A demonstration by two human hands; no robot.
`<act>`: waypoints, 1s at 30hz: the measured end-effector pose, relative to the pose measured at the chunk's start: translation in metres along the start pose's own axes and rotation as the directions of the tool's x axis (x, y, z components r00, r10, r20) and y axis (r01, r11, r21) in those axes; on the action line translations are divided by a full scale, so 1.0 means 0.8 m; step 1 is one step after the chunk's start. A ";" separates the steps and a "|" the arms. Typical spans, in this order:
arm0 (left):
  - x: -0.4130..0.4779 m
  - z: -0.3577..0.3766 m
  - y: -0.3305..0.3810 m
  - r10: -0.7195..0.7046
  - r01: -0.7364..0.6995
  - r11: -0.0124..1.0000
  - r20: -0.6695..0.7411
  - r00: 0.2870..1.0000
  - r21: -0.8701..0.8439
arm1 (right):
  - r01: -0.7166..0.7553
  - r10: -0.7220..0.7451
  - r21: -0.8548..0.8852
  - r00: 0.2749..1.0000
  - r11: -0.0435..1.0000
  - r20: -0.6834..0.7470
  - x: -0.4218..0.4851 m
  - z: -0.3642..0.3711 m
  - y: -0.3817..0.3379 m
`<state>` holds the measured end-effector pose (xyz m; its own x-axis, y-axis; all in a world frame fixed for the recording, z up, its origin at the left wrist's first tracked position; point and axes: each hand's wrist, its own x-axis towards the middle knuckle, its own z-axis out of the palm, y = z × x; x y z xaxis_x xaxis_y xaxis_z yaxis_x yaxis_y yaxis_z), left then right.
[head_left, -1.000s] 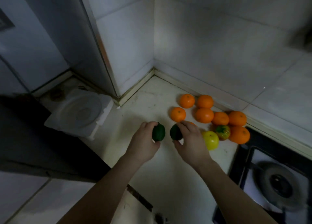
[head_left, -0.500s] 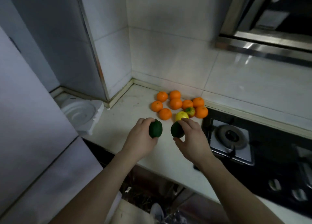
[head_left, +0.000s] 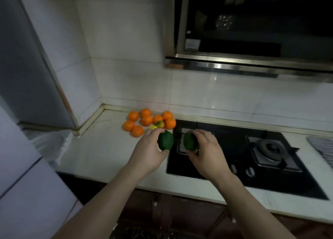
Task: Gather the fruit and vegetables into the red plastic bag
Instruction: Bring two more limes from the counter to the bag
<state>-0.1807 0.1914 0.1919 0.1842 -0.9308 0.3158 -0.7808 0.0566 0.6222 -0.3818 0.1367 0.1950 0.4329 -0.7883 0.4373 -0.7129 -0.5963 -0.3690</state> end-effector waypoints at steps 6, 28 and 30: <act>0.004 0.090 0.129 0.086 -0.082 0.994 0.058 0.995 -0.069 | -0.118 0.113 -0.078 0.991 0.990 -0.066 -0.073 -0.109 0.096; 0.011 0.428 0.513 0.466 -0.333 0.867 0.369 0.804 -0.370 | -0.633 0.568 -0.265 0.772 0.727 -0.284 -0.323 -0.383 0.401; 0.022 0.458 0.533 0.490 -0.345 0.855 0.387 0.781 -0.387 | -0.662 0.596 -0.278 0.748 0.696 -0.292 -0.328 -0.391 0.425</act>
<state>-0.7290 0.0670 0.2004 -0.4699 -0.8389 0.2746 -0.5001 0.5094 0.7003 -0.9105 0.1888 0.2114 -0.2620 -0.9005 0.3471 -0.9361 0.1497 -0.3183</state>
